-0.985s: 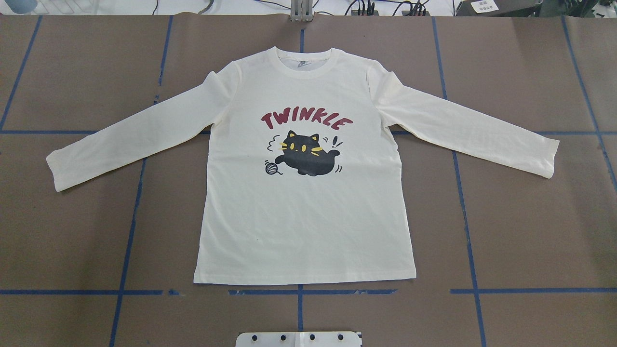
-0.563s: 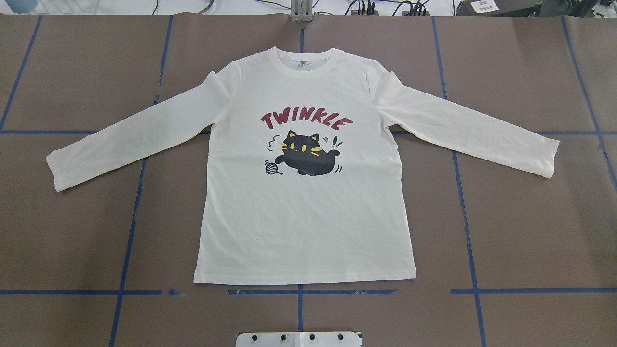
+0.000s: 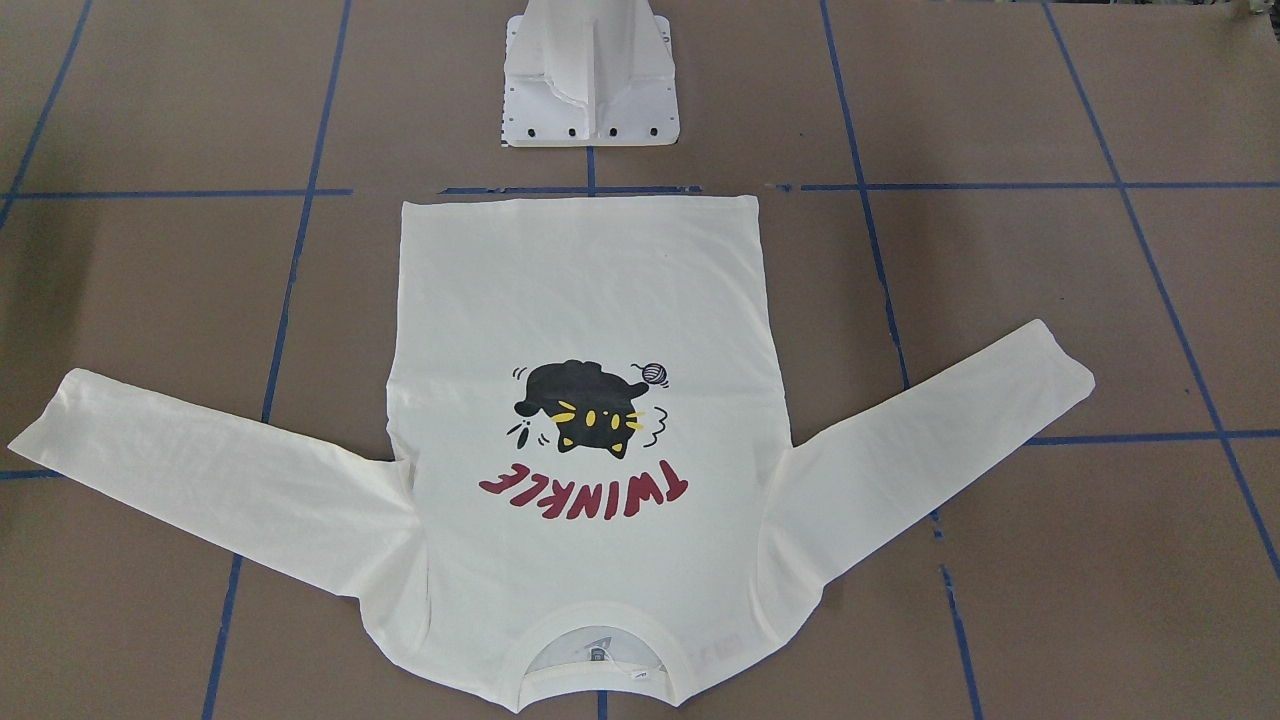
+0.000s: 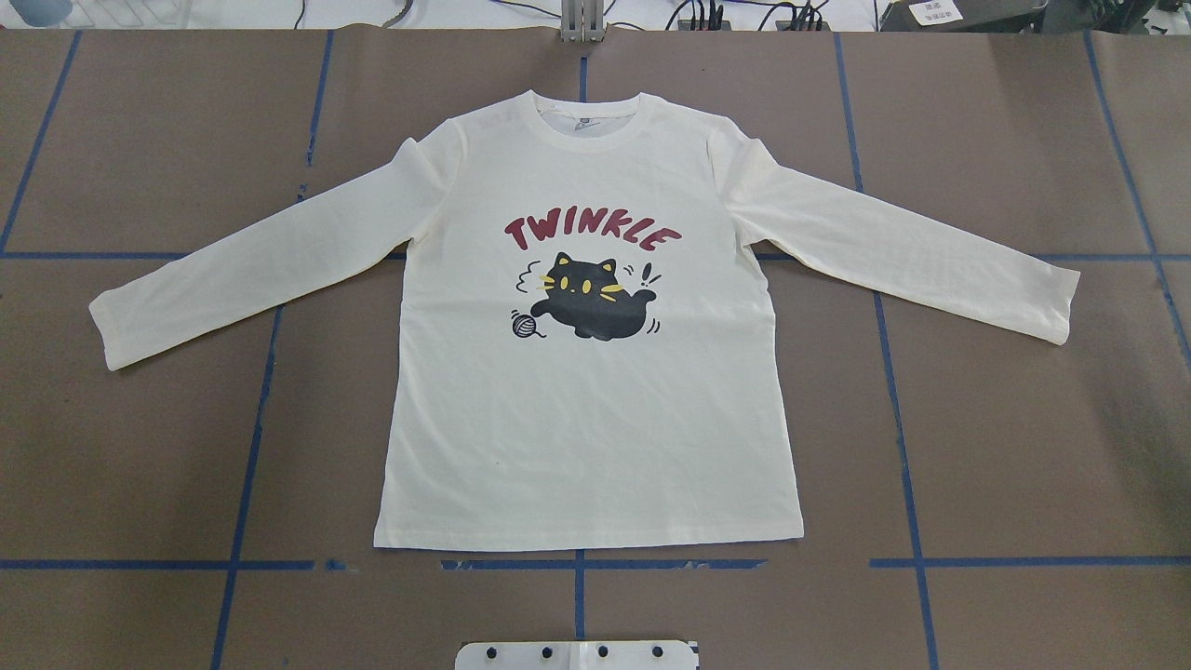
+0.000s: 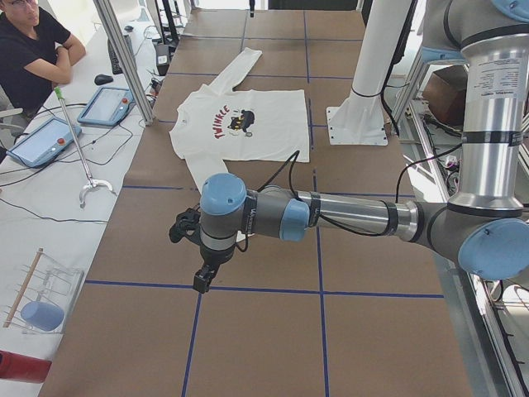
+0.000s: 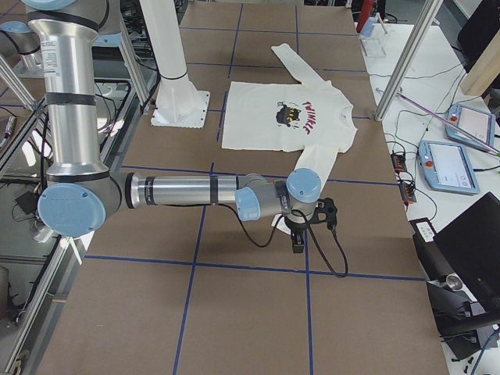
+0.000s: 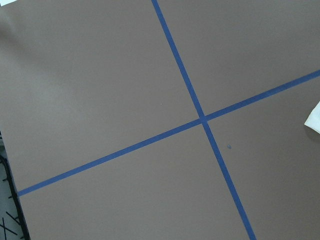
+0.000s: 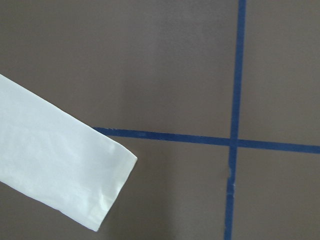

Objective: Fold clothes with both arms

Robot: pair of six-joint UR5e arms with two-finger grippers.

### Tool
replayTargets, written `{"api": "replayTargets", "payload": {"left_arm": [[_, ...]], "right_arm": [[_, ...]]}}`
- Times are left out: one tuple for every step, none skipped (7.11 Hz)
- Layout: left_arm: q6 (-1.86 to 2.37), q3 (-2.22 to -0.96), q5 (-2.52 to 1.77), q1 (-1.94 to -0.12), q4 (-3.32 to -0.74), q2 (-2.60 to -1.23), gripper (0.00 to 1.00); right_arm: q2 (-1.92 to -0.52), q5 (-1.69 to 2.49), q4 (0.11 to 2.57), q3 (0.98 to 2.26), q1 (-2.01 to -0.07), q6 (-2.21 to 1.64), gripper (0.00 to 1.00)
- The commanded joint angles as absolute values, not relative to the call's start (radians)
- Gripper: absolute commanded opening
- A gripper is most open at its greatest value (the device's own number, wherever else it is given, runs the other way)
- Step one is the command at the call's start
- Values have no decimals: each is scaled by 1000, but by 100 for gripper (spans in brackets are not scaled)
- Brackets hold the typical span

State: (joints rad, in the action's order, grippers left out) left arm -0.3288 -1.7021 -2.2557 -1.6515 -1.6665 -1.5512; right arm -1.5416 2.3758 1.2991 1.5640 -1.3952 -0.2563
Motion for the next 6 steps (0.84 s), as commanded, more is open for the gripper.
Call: {"api": "replayTargets", "payload": {"left_arm": [[-324, -1677, -2258, -1648, -1726, -1557, 100], [-298, -1652, -2258, -1646, -1729, -1557, 100], [-293, -1649, -2258, -1646, -1739, -1552, 100], [-295, -1646, -2260, -1646, -1741, -1546, 100], [-295, -1646, -2260, -1646, -1741, -1546, 100], [-295, -1646, -2260, -1646, -1743, -1546, 100]], "right_arm": [[-1531, 2309, 1136, 1520, -1280, -371, 100], [-1496, 2303, 1115, 1469, -1255, -377, 100], [-1444, 2278, 1114, 1410, -1211, -414, 100], [-1425, 2257, 1112, 1373, -1160, -440, 100], [-1422, 2243, 1114, 1355, -1132, -440, 100], [-1424, 2243, 1114, 1347, -1123, -440, 100]]}}
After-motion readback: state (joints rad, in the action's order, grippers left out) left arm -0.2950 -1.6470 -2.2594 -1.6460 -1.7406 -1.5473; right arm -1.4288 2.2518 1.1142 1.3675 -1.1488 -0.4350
